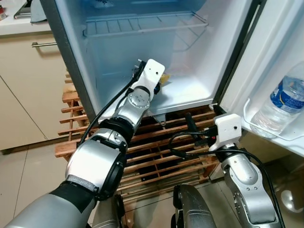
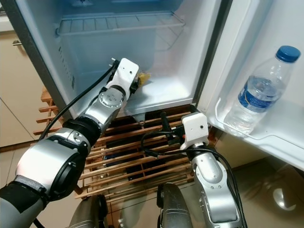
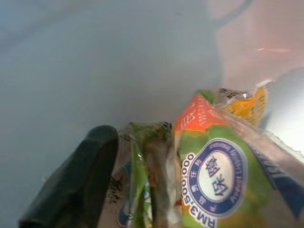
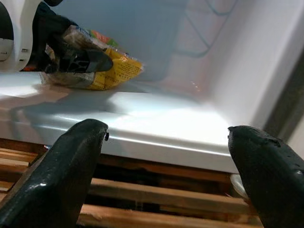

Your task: Restocking fridge

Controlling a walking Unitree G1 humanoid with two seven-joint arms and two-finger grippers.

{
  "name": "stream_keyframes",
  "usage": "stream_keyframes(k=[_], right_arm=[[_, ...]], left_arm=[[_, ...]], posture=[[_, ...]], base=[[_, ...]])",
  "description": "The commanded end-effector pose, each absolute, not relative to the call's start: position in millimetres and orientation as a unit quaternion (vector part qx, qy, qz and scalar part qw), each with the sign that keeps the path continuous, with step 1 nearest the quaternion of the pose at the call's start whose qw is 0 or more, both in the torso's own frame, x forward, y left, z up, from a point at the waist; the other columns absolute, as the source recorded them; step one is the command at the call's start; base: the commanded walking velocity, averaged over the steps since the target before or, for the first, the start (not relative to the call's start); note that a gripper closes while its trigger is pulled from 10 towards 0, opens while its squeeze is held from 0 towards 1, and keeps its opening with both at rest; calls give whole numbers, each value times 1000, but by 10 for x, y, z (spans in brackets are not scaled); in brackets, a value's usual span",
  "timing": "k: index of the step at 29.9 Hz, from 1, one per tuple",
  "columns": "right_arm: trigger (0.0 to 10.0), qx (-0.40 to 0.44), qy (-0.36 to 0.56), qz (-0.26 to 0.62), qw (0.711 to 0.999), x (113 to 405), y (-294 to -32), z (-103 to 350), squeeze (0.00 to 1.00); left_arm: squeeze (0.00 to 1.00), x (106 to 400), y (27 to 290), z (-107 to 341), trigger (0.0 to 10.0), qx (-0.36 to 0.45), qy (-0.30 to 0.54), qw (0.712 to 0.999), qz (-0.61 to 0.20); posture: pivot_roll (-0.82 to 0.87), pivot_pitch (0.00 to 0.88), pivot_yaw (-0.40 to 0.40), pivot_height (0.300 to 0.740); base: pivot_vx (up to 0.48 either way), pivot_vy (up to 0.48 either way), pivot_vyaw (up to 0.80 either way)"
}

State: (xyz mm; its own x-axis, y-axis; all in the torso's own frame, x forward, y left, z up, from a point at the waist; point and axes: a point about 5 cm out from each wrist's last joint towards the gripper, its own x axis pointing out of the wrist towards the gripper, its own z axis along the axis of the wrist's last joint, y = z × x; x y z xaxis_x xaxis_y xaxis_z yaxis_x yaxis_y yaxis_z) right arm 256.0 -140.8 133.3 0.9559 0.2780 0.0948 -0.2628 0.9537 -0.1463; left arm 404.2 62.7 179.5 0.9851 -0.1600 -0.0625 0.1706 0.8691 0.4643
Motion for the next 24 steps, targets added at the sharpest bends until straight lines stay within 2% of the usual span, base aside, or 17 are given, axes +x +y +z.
stream_keyframes(k=[1, 5, 6, 8, 17, 21, 24], right_arm=[[10000, -63, -60, 137, 987, 2586, -1422, 1364, 0], [10000, -58, -60, 137, 987, 2585, -1431, 1367, 0], [10000, -55, -55, 134, 988, 2582, -1450, 1355, 0], [10000, -51, -52, 132, 989, 2581, -1460, 1348, 0], [10000, -44, -42, 115, 991, 2609, -1514, 1338, 0], [10000, -40, -38, 118, 992, 2620, -1502, 1326, 0], [10000, -36, -40, 122, 991, 2625, -1496, 1322, 0]], left_arm=[[1000, 4075, 611, 1946, 10000, 253, -19, 964, -81], [1000, 4067, 580, 1937, 10000, 238, -15, 967, -91], [1000, 4061, 545, 1925, 10000, 202, -1, 974, -102], [1000, 4060, 527, 1937, 10000, 195, -3, 975, -105], [1000, 3993, 235, 2284, 10000, 188, -107, 963, -161], [1000, 3905, 194, 2432, 10000, 182, -166, 951, -187], [1000, 3839, 188, 2391, 10000, 177, -165, 945, -218]], posture=[[-215, 0, 5, 624], [-213, 0, 4, 624], [-211, 0, 3, 624], [-209, 0, 2, 624], [-194, 0, -6, 624], [-189, 0, -6, 624], [-181, 0, -3, 624]], base=[[0, 0, 0], [0, 0, 0], [0, 0, 0], [0, 0, 0], [0, 0, 0], [0, 0, 0], [0, 0, -146]])
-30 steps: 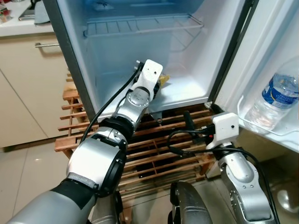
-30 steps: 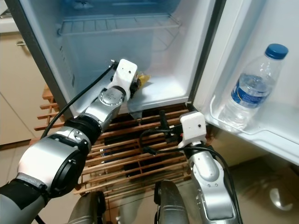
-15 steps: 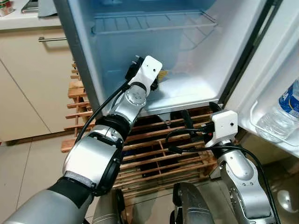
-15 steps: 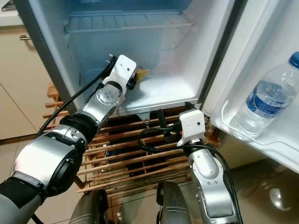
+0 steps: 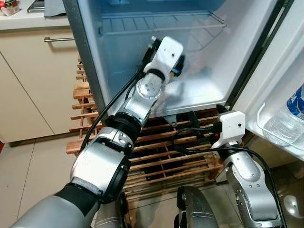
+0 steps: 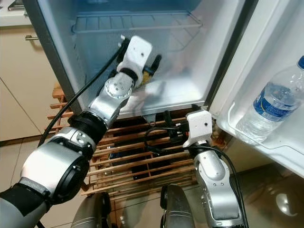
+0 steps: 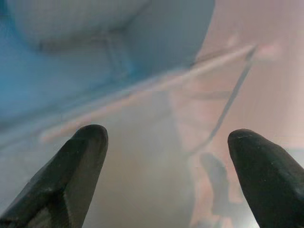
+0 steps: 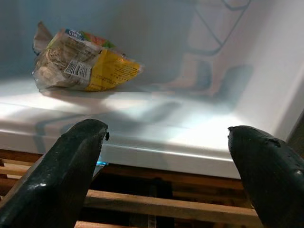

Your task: Restocking fridge

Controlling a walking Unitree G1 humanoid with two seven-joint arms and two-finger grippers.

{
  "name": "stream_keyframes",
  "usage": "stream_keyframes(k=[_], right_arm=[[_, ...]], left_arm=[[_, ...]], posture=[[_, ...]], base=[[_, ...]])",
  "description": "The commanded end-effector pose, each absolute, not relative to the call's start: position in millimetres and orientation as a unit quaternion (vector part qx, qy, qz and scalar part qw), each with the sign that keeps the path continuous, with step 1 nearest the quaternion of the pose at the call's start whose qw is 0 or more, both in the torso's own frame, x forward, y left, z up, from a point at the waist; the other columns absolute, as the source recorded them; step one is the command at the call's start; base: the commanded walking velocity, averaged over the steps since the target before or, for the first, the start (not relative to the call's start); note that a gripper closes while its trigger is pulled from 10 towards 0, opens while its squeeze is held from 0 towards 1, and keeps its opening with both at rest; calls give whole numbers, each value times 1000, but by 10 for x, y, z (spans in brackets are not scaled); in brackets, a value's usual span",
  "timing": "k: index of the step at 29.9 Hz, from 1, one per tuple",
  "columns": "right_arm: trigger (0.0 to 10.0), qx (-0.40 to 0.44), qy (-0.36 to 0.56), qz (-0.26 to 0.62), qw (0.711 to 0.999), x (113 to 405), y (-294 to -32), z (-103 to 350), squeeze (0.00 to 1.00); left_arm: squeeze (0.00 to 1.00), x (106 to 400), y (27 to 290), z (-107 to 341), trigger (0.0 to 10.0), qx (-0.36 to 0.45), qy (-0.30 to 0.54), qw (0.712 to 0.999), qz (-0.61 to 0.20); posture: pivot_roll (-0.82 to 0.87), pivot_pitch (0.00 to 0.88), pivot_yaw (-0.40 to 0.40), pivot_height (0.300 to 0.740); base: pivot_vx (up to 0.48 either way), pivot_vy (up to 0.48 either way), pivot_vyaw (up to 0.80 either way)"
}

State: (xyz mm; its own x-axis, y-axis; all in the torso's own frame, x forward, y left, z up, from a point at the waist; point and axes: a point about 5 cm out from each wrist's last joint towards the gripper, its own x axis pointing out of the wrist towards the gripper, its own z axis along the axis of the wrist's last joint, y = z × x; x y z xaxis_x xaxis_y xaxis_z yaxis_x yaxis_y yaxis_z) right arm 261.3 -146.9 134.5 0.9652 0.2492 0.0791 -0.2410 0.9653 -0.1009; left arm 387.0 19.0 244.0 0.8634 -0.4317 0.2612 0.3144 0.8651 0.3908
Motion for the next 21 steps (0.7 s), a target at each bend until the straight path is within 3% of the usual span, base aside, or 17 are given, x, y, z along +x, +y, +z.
stream_keyframes(k=[1, 2, 3, 7, 10, 14, 21], right_arm=[[10000, -34, -41, 125, 991, 2627, -1491, 1317, 0], [10000, -32, -40, 127, 991, 2628, -1488, 1313, 0], [10000, -29, -40, 129, 990, 2629, -1484, 1306, 0], [10000, -26, -37, 128, 991, 2635, -1485, 1288, 0], [10000, -19, -32, 123, 992, 2630, -1516, 1259, 0], [10000, -17, -41, 106, 993, 2629, -1585, 1265, 0], [10000, -19, -53, 124, 991, 2665, -1513, 1280, 0]], left_arm=[[1000, 3789, 180, 2311, 10000, 169, -151, 943, -244], [941, 3738, 181, 2226, 10000, 164, -136, 940, -265], [0, 3675, 189, 2144, 10000, 151, -124, 938, -286], [0, 3523, 240, 2001, 10000, 129, -106, 933, -317], [0, 3318, 419, 1968, 10000, 90, -127, 930, -332], [0, 3051, 790, 2055, 10000, 49, -194, 937, -288], [0, 2903, 887, 1947, 10000, 29, -186, 950, -251]], posture=[[-175, 0, -4, 624], [-175, 0, -4, 624], [-169, 0, -4, 624], [-157, 0, -2, 624], [-139, 0, -1, 624], [-110, 0, -11, 632], [-98, 0, -11, 657]], base=[[0, 0, -544], [0, 0, -544], [0, 0, -525], [0, 0, -512], [0, 0, -500], [0, 0, -486], [0, 0, -431]])
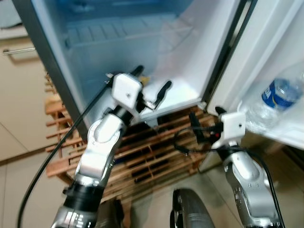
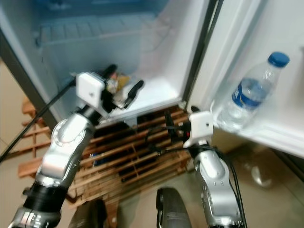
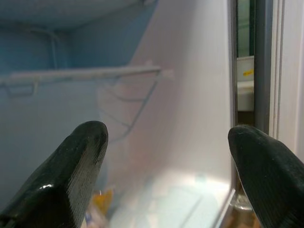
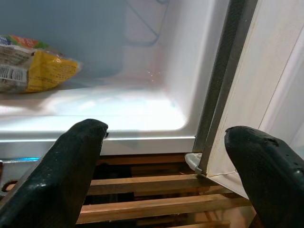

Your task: Restocking fridge

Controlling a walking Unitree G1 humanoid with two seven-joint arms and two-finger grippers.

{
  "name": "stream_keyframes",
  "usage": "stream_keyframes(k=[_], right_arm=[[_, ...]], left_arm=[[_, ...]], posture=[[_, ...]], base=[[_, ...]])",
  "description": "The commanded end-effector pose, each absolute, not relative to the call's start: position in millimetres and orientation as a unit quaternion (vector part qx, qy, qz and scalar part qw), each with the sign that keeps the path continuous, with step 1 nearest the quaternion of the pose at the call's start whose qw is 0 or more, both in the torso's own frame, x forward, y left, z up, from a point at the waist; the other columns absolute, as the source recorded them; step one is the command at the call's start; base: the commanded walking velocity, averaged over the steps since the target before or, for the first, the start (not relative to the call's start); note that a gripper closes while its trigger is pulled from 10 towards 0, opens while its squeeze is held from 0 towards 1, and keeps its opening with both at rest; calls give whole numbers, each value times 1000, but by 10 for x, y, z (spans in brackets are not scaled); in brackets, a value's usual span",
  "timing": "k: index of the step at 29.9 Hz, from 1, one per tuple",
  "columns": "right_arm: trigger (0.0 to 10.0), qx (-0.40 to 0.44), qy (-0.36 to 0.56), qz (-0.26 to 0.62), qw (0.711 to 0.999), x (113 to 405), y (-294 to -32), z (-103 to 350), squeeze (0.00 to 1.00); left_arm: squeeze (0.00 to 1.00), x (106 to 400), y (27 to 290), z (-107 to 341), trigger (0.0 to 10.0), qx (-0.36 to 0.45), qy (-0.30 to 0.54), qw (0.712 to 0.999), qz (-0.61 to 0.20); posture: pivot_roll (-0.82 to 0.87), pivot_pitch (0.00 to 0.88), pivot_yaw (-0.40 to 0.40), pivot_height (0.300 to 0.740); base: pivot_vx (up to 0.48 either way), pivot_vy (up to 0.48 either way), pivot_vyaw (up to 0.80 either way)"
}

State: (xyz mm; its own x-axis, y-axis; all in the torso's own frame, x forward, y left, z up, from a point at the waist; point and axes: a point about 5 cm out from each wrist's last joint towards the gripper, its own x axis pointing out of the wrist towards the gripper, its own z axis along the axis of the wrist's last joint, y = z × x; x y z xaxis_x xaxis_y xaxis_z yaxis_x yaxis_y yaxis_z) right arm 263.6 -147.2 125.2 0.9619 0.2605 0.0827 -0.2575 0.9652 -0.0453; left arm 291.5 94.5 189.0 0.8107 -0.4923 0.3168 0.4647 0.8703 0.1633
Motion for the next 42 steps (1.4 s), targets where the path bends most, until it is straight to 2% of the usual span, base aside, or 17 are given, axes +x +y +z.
stream_keyframes(k=[1, 5, 18, 27, 33, 42], right_arm=[[10000, -19, -53, 124, 991, 2665, -1513, 1280, 0], [10000, -16, -57, 130, 990, 2699, -1488, 1287, 0], [10000, -9, -58, 148, 987, 2732, -1446, 1282, 0], [10000, 1, -51, 155, 987, 2781, -1384, 1245, 0], [10000, 9, -34, 129, 991, 2794, -1422, 1159, 0], [10000, -1, -26, 115, 993, 2787, -1477, 1119, 0]], left_arm=[[0, 2903, 887, 1947, 10000, 29, -186, 950, -251], [0, 2950, 911, 1901, 10000, 24, -163, 962, -219], [0, 2961, 949, 1652, 10000, 47, -125, 973, -189], [0, 2994, 990, 1613, 10000, 37, -113, 977, -179], [0, 3001, 1090, 1470, 10000, 36, -78, 985, -147], [0, 2991, 1084, 1455, 10000, 35, -78, 986, -146]], posture=[[-98, 0, -11, 657], [-96, 0, -10, 675], [-84, 0, -32, 740], [-68, 0, -25, 740], [-69, 0, -11, 740], [-74, 0, -25, 740]], base=[[0, 0, -406], [0, 0, 0], [0, 0, 0], [0, 0, 0], [0, 0, 0], [0, 0, 0]])
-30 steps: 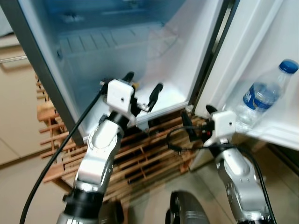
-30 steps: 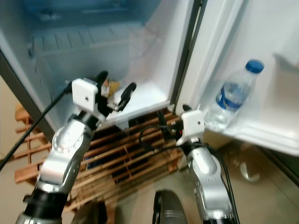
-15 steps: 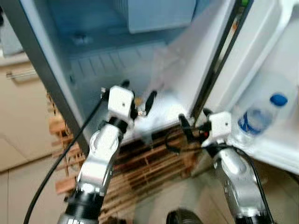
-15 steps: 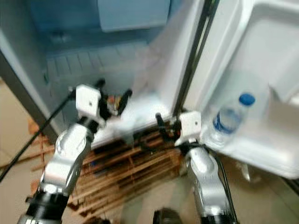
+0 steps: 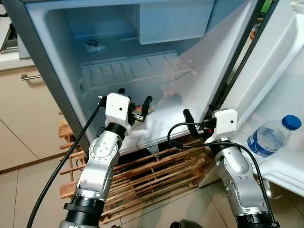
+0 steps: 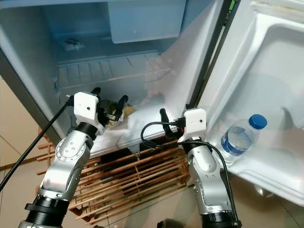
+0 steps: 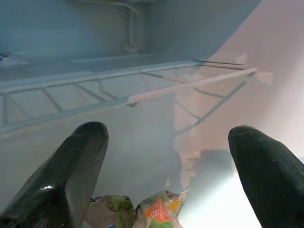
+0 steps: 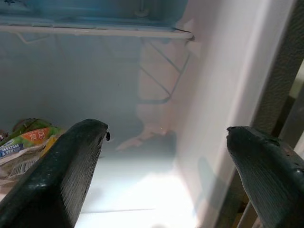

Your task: Restocking fridge

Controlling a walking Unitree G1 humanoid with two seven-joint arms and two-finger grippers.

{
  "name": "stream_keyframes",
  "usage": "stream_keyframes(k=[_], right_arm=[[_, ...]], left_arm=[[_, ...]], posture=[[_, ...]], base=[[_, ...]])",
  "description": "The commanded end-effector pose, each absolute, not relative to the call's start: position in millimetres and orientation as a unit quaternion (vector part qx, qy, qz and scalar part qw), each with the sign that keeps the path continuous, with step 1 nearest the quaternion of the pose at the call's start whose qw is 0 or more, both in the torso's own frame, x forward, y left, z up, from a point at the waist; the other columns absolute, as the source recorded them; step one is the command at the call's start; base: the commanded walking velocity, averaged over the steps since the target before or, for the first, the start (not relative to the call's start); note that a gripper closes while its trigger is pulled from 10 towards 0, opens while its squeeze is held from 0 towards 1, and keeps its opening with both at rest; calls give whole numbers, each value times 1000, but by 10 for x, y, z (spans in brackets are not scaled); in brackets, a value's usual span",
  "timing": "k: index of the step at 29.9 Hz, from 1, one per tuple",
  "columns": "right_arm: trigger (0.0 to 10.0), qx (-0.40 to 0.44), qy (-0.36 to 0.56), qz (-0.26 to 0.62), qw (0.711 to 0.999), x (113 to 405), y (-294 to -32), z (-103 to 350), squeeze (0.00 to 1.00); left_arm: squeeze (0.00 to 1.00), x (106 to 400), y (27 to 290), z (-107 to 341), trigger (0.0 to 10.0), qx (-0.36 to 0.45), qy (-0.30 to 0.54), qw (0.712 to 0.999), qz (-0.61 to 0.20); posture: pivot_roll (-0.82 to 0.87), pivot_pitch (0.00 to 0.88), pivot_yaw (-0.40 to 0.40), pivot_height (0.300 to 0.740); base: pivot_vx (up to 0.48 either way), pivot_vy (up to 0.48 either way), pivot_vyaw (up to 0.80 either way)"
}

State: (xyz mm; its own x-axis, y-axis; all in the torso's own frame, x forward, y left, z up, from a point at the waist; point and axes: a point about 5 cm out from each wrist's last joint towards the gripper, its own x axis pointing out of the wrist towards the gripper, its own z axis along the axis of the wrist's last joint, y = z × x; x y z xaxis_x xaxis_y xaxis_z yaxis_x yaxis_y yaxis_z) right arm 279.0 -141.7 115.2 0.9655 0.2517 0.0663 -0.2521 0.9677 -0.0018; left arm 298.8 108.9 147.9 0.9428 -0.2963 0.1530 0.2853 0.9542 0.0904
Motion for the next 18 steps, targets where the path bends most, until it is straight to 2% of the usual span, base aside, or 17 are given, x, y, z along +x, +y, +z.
stream_keyframes(k=[1, 18], right_arm=[[10000, -2, -25, 116, 993, 2787, -1476, 1115, 0], [10000, -3, -13, 120, 993, 2767, -1462, 1043, 0]], left_arm=[[0, 2991, 1085, 1454, 10000, 35, -77, 986, -145], [0, 3028, 1029, 1476, 10000, 33, -83, 985, -150]], posture=[[-74, 0, -26, 740], [-80, 0, -13, 740]], base=[[0, 0, 0], [0, 0, 0]])
